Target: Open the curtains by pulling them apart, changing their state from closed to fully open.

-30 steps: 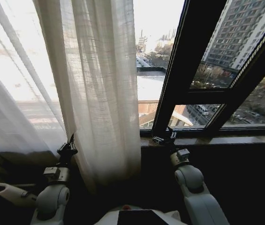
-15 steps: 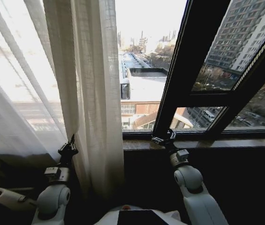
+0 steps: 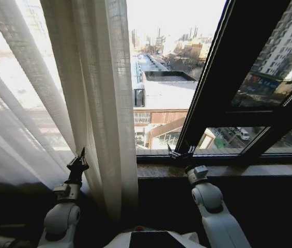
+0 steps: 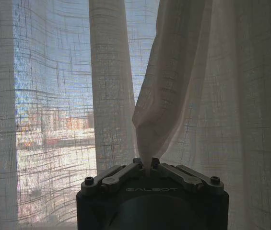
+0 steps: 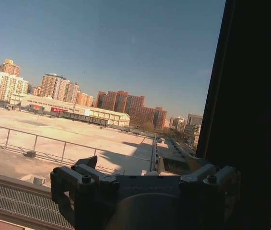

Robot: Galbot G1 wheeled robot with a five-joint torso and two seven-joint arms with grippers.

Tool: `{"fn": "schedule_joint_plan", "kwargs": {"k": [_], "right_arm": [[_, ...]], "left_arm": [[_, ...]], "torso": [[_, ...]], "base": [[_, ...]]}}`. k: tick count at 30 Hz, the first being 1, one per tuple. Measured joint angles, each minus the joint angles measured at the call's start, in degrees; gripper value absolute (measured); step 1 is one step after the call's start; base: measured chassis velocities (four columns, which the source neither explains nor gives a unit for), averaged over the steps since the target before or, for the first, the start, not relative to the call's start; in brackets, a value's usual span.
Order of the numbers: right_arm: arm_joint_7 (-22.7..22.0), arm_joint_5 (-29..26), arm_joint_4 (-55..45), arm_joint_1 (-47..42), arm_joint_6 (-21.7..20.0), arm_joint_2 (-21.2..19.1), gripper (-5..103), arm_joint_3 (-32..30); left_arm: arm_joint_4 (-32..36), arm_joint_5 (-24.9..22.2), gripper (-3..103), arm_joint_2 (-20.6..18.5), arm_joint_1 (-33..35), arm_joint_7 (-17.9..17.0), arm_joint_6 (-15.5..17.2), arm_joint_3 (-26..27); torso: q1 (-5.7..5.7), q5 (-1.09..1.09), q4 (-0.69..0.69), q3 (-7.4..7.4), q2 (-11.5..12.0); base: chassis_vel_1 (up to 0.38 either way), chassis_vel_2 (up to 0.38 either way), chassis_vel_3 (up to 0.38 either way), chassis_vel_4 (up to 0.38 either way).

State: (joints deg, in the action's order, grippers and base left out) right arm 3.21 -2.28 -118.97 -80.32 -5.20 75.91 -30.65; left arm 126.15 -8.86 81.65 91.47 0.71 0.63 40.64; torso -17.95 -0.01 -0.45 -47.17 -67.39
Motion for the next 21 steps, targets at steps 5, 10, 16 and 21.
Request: {"fn": "schedule_joint_plan", "kwargs": {"k": [5,10,16,21], "right_arm": [[-0.4,0.0,0.3,-0.1,0.1,-0.1,100,0.0],[-0.4,0.0,0.4,-0.2,0.2,-0.1,100,-0.2],[-0.5,-0.1,1.0,0.0,1.8,-0.2,100,-0.3],[-0.1,1.1,2.3,0.3,4.8,-0.2,100,-0.4]], "left_arm": [[-0.2,0.1,0,0.0,0.0,0.0,0.0,0.1],[-0.2,0.4,0,0.3,-0.1,0.0,0.0,-0.2],[-0.2,0.6,0,0.5,-0.2,0.0,0.1,-0.4],[-0.2,0.7,0,0.5,-0.3,0.0,0.1,-0.5]], "torso": [[0.03,0.00,0.00,0.01,0.0],[-0.04,0.00,0.00,-0.02,0.0],[-0.06,0.00,0.01,-0.02,0.0],[-0.06,0.03,0.02,-0.02,0.0]], "base": [[0.094,0.017,-0.097,-0.005],[0.094,0.096,-0.096,-0.092],[0.168,0.188,-0.142,-0.192],[0.135,0.145,-0.171,-0.140]]}}
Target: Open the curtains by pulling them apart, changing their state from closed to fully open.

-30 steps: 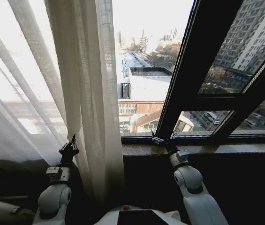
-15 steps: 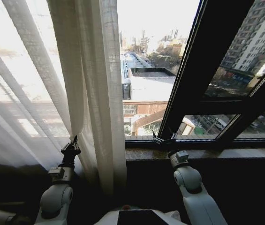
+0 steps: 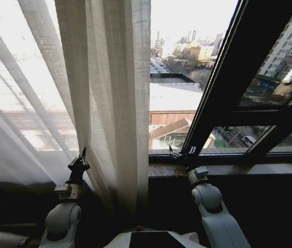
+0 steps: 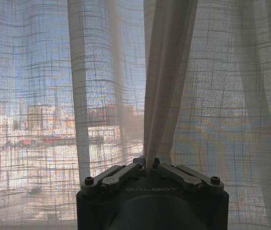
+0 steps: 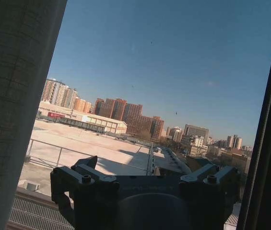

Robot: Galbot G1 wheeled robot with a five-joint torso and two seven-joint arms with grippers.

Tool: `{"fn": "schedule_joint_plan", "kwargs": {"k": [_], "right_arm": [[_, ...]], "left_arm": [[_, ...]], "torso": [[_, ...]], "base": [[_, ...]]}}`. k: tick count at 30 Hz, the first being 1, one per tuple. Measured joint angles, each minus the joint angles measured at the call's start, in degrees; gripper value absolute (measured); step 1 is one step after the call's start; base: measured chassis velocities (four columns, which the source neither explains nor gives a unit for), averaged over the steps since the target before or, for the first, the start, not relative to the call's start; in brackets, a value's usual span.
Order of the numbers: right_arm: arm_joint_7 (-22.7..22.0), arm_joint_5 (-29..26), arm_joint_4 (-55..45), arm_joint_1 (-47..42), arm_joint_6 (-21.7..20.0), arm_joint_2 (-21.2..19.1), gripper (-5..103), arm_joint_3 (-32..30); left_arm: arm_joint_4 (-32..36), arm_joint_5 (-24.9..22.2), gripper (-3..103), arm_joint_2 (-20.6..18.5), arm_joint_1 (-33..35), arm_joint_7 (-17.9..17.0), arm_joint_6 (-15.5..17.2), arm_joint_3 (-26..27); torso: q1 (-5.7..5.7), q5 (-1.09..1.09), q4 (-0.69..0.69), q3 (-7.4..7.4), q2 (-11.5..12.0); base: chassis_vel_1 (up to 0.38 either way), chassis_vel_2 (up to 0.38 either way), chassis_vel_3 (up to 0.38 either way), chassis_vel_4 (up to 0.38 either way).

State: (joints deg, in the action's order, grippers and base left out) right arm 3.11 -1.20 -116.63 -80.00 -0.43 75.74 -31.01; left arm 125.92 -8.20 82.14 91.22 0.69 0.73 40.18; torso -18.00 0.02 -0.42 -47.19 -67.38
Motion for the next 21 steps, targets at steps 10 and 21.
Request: {"fn": "schedule_joint_plan", "kwargs": {"k": [10,21], "right_arm": [[0.1,0.0,0.5,-0.6,0.2,-0.1,100,0.0],[0.2,-0.1,1.0,-0.5,0.3,-0.2,100,0.0]], "left_arm": [[0.6,-3.5,0,0.6,-4.1,-3.5,3.2,8.3],[-2.0,-10.7,0,-1.5,-9.9,-13.9,9.4,27.5]], "torso": [[0.02,-0.04,-0.03,-0.01,0.0],[0.01,0.00,-0.02,0.00,0.0]], "base": [[0.011,0.010,-0.008,-0.011],[-0.005,0.000,0.005,0.002]]}}
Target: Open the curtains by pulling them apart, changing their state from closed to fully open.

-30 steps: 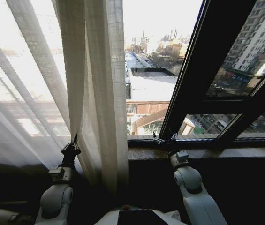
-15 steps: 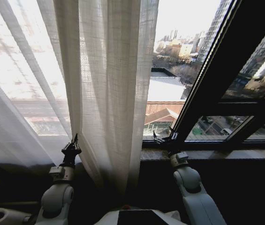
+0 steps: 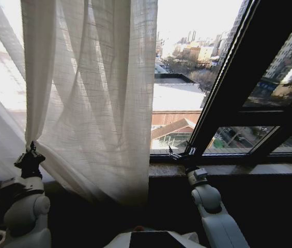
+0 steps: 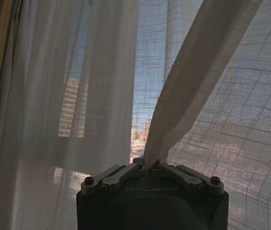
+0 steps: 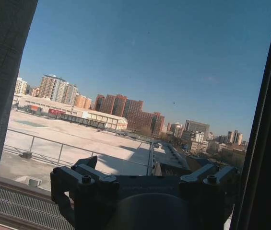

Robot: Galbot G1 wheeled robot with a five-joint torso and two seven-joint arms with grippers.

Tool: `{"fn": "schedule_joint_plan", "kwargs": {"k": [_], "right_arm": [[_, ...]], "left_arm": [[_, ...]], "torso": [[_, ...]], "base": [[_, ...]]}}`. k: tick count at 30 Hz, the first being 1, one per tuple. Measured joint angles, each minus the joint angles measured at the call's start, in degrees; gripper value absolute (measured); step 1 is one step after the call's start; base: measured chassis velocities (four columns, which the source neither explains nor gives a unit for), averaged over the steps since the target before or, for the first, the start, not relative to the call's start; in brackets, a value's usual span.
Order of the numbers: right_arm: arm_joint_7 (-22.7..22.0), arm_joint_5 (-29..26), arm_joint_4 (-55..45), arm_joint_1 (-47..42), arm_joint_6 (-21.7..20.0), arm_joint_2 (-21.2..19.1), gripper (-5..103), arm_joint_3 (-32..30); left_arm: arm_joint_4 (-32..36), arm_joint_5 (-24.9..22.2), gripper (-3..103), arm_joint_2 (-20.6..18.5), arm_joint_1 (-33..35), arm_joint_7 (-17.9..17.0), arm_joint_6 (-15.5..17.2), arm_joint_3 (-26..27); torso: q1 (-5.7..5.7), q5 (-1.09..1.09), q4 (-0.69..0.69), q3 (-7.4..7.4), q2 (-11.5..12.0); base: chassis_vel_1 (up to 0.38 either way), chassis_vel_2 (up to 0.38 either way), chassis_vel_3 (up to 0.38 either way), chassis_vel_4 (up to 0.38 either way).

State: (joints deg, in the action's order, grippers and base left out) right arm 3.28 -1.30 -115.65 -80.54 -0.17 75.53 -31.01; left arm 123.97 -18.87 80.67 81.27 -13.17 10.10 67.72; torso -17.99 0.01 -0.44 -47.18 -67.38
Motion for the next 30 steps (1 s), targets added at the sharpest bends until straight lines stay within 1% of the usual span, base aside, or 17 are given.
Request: {"fn": "schedule_joint_plan", "kwargs": {"k": [1,2,3,7,10,12,13,14,15,16,17,18,20,21,25,27,30], "right_arm": [[0.0,0.0,0.0,0.0,0.0,0.0,100,0.0],[0.0,0.0,0.1,0.1,0.0,0.0,100,0.1],[0.0,0.0,0.2,0.1,0.0,0.0,100,0.2],[0.1,0.0,0.5,0.2,0.0,0.0,100,0.6],[0.2,0.1,0.6,0.4,0.0,0.3,100,1.0],[0.2,0.1,0.5,0.4,0.0,0.4,100,1.3],[0.2,0.1,0.3,0.4,0.0,0.4,100,1.3],[0.2,0.1,0.2,0.3,0.0,0.4,100,1.3],[0.2,0.1,0.2,0.3,0.0,0.4,100,1.3],[0.2,0.1,0.1,0.3,0.0,0.4,100,1.2],[0.2,0.1,0.0,0.2,-0.1,0.4,100,1.1],[0.2,0.1,-0.1,0.2,-0.1,0.3,100,1.0],[0.2,0.1,-0.2,-0.1,-0.1,0.4,100,0.9],[0.2,0.1,-0.2,-0.1,-0.1,0.4,100,0.9],[0.1,0.1,-0.3,-0.6,-0.1,0.7,100,0.8],[0.1,0.1,-0.2,-0.6,-0.1,0.7,100,0.8],[0.1,0.1,0.0,-0.7,-0.1,0.9,100,0.8]], "left_arm": [[-0.4,-0.2,0,-0.2,-0.1,-0.7,0.2,1.1],[-2.0,-0.6,0,-1.0,-0.1,-3.4,0.6,4.0],[-3.0,-0.7,0,-1.6,-0.1,-4.6,0.8,5.5],[-4.5,-1.1,0,-2.6,1.2,-5.1,0.6,7.0],[-3.9,-1.2,0,-2.4,1.7,-3.2,-0.3,6.2],[-2.4,-1.1,0,-1.8,2.0,0.9,-1.6,4.7],[-1.0,-0.8,0,-1.2,2.5,4.9,-3.1,2.9],[0.1,-0.7,0,-0.8,2.9,7.5,-3.9,1.4],[0.1,-0.7,0,-0.8,2.9,7.5,-3.9,1.4],[1.4,-0.5,-3,-0.3,3.3,9.9,-4.4,-0.4],[2.1,-0.4,2,-0.1,3.6,11.1,-4.6,-1.6],[3.2,-0.3,2,0.5,3.9,13.1,-4.7,-3.8],[4.6,1.3,13,1.5,4.3,15.2,-4.8,-8.2],[4.6,1.3,13,1.5,4.3,15.2,-4.8,-8.2],[5.9,5.9,34,1.8,5.3,16.0,-4.2,-14.9],[6.1,6.7,34,1.8,5.6,16.0,-4.0,-16.0],[6.5,10.3,50,1.8,6.9,15.9,-2.3,-20.7]], "torso": [[0.00,-0.02,0.00,0.00,0.0],[0.00,-0.03,0.00,0.00,0.0],[0.00,-0.03,0.02,0.00,0.0],[0.00,-0.01,0.03,-0.01,0.0],[0.00,0.00,0.03,0.00,0.0],[0.00,0.00,0.02,0.00,0.0],[0.00,-0.02,0.00,0.00,0.0],[0.00,-0.03,0.00,0.00,0.0],[0.00,-0.03,0.00,0.00,0.0],[0.00,-0.03,0.00,0.00,0.0],[0.00,-0.04,0.00,0.00,0.0],[0.00,-0.04,-0.01,0.00,0.0],[0.00,-0.04,-0.01,-0.01,0.0],[0.00,-0.04,-0.01,-0.01,0.0],[0.00,-0.04,0.00,0.00,0.0],[0.00,-0.04,0.00,0.00,0.0],[0.00,-0.04,0.01,-0.01,0.0]], "base": [[0.000,0.000,0.000,0.000],[0.000,0.000,0.000,0.000],[0.000,0.000,0.000,0.000],[0.000,0.000,0.000,0.000],[0.000,0.000,0.000,0.000],[0.000,0.000,0.000,0.000],[0.000,0.000,0.000,0.000],[0.000,0.000,0.000,0.000],[0.000,0.000,0.000,0.000],[0.000,0.000,0.000,0.000],[0.000,0.000,0.000,0.000],[0.000,0.000,0.000,0.000],[0.000,0.000,0.000,0.000],[0.000,0.000,0.000,0.000],[0.000,0.000,0.000,0.000],[0.000,0.000,0.000,0.000],[0.000,0.000,0.000,0.000]]}}
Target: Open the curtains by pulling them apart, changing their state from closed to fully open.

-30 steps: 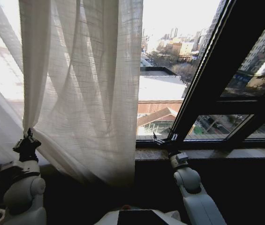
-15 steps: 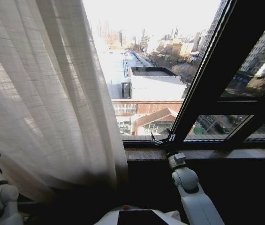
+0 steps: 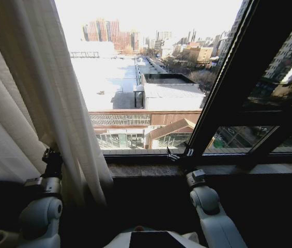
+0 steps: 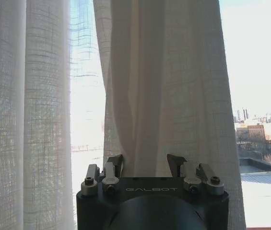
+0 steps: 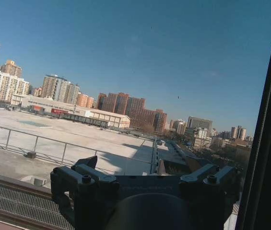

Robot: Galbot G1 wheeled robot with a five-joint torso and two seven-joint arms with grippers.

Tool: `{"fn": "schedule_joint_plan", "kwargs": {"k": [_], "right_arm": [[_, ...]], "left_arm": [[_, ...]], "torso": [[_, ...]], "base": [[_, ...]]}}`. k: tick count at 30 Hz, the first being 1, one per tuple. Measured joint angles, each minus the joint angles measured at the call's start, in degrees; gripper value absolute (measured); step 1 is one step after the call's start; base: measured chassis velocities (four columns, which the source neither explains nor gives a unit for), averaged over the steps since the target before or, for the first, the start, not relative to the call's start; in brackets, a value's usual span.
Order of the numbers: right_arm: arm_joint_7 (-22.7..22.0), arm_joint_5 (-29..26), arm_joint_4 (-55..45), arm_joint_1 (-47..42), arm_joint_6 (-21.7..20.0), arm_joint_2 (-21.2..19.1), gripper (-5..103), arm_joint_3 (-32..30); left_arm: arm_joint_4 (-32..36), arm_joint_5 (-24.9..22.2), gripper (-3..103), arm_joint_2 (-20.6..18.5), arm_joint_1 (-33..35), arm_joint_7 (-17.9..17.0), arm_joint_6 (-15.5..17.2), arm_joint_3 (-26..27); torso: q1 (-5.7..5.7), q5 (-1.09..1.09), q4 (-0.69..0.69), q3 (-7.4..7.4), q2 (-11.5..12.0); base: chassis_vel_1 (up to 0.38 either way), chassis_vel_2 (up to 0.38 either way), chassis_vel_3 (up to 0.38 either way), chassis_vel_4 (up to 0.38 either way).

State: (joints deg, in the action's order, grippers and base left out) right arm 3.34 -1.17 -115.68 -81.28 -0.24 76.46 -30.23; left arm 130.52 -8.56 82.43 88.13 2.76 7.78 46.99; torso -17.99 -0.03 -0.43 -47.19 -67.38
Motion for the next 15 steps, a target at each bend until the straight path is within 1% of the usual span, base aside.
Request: {"fn": "schedule_joint_plan", "kwargs": {"k": [1,2,3,6,7,8,10,11,12,14,15], "right_arm": [[0.0,0.0,0.0,0.0,0.0,0.0,100,0.0],[0.0,0.0,0.1,0.0,0.0,0.0,100,0.0],[0.0,0.0,0.1,0.0,0.0,0.0,100,0.0],[0.0,0.0,0.5,-0.1,0.0,0.1,100,0.1],[0.0,0.0,0.5,-0.1,0.0,0.1,100,0.1],[0.0,0.0,0.6,0.0,0.0,0.1,100,0.2],[0.0,0.0,1.0,0.3,0.0,0.1,100,0.3],[0.0,0.0,1.1,0.4,0.0,0.1,100,0.3],[0.0,0.0,1.1,0.4,0.0,0.1,100,0.3],[0.0,0.1,1.4,0.4,0.0,0.1,100,0.5],[0.0,0.1,1.5,0.4,0.1,0.1,100,0.5]], "left_arm": [[0.0,0.0,50,0.0,0.0,0.0,0.0,0.0],[-0.2,0.8,56,0.0,0.0,0.0,0.1,-0.8],[-0.4,1.2,56,0.0,0.0,0.3,0.2,-1.3],[-1.5,2.3,72,-0.9,-0.5,3.1,0.6,-3.8],[-1.5,2.3,72,-0.9,-0.5,3.1,0.6,-3.8],[-1.8,2.3,78,-1.2,-0.7,3.9,0.7,-4.3],[-4.0,2.9,88,-2.5,-2.4,7.6,0.9,-6.3],[-4.7,3.2,88,-2.7,-2.9,9.0,0.9,-6.7],[-4.7,3.2,88,-2.7,-2.9,9.0,0.9,-6.7],[-6.9,4.1,97,-3.6,-4.4,12.0,0.9,-7.8],[-7.9,4.4,99,-3.9,-5.3,12.3,1.1,-8.2]], "torso": [[0.00,0.00,0.00,0.00,0.0],[0.00,0.00,0.00,0.00,0.0],[0.00,0.00,0.00,0.00,0.0],[0.00,0.01,0.00,0.00,0.0],[0.00,0.01,0.00,0.00,0.0],[0.00,0.01,0.00,0.00,0.0],[0.00,0.01,0.00,0.00,0.0],[0.00,0.01,-0.01,0.00,0.0],[0.00,0.01,-0.01,0.00,0.0],[0.00,0.01,0.00,0.00,0.0],[0.00,0.01,0.00,0.00,0.0]], "base": [[0.000,0.000,0.000,0.000],[0.000,0.000,0.000,0.000],[0.000,0.000,0.000,0.000],[0.000,0.000,0.000,0.000],[0.000,0.000,0.000,0.000],[0.000,0.000,0.000,0.000],[0.000,0.000,0.000,0.000],[0.000,0.000,0.000,0.000],[0.000,0.000,0.000,0.000],[0.000,0.000,0.000,0.000],[0.000,0.000,0.000,0.000]]}}
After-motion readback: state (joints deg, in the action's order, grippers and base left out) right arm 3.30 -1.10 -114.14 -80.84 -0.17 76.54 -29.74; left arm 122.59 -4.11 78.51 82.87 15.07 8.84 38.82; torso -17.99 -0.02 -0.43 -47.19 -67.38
